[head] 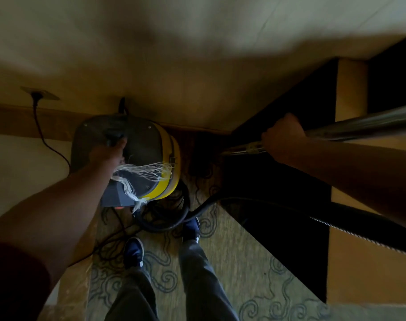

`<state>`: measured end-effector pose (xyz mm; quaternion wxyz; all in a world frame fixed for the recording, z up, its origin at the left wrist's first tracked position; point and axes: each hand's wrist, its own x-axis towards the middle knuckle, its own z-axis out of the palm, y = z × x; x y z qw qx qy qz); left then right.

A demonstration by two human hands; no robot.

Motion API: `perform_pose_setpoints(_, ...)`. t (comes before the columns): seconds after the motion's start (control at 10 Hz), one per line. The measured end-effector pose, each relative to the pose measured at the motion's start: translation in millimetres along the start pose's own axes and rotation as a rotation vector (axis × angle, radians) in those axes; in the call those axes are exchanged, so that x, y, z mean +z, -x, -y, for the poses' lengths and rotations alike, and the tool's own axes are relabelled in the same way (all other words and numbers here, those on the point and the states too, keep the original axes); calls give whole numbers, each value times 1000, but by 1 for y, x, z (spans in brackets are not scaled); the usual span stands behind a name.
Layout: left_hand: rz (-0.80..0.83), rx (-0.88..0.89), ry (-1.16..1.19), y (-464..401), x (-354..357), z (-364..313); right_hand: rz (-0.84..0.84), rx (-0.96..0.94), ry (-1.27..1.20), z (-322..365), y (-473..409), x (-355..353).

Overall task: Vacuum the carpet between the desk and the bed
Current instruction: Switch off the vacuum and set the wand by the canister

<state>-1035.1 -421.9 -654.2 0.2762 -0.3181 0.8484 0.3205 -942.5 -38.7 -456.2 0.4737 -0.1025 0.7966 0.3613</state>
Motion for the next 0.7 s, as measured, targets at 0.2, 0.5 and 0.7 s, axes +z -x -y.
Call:
perform_pose_setpoints(0.2,-14,129,-391,4,-9,-22,29,81,-12,14,-9,3)
perform_pose_setpoints(0.5,-252,416,-621,42,-29,-56,-200,151,-162,31,-13,4)
perform_pose_setpoints(0.7,-150,557,-515,78,-62,-68,-339,170,-293,39,17,-2)
